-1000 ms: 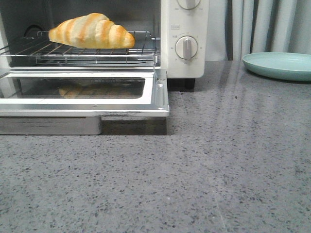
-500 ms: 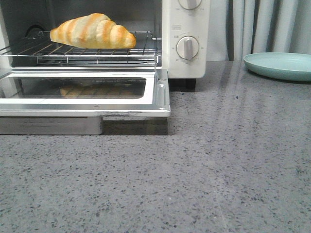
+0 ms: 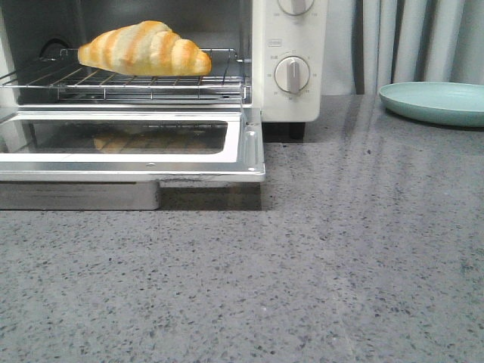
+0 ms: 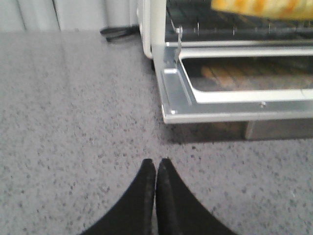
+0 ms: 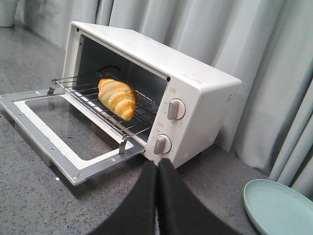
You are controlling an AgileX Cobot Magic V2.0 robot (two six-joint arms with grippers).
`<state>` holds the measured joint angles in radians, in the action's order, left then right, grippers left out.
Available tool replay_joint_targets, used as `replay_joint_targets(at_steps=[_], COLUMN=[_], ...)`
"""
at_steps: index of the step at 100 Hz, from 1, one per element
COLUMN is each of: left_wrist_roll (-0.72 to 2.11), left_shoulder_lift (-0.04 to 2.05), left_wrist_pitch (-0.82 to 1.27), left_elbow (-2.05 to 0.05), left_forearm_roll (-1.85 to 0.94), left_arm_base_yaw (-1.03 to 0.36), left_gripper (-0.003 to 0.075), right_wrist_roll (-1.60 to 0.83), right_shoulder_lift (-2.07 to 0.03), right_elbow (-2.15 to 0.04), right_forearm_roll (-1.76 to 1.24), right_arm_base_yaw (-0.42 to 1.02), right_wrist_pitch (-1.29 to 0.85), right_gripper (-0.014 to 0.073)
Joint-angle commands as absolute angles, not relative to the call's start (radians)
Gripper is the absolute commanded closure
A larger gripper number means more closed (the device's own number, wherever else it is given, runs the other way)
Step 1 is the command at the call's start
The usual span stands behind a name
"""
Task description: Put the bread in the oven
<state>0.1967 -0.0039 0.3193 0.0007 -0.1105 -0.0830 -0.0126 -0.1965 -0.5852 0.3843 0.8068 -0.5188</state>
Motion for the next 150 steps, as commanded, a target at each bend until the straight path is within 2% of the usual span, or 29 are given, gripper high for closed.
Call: replay_joint_targets(at_steps=[1,107,119,134,150], left_wrist_roll=[0.179,0.179,0.179,0.179,0.179], left_shoulder_lift=[-0.035,-0.035,-0.035,-0.035,-0.035], left_wrist_pitch=[0.288,0.288,0.288,0.288,0.288], left_elbow=[0.023,0.023,0.023,0.023,0.023], left_forearm_roll=[-0.113,-0.115,-0.115,-0.115,-0.115], left_arm_base_yaw=[-0.078,-0.070,-0.070,-0.070,-0.070], left_gripper=[0.0741,0.0741,0.0741,0.0741,0.0741], right_wrist_roll=[-0.008,-0.008,-0.008,-0.008,-0.008], right_shoulder_lift=[-0.209,-0.209,-0.209,-0.207,-0.205], right_elbow=[-0.608,-0.599,-0.567,-0.476,-0.262], right_forearm_roll=[0.407,0.425,0.374,0.248,0.131], right_arm_base_yaw=[0.802,0.789,0.708,0.507,0.294], right_wrist_pitch=[-0.445,-0.485,-0.472,-0.429,-0.220], right_gripper=[0.0663,0.0663,0.0663,0.0663,0.0663])
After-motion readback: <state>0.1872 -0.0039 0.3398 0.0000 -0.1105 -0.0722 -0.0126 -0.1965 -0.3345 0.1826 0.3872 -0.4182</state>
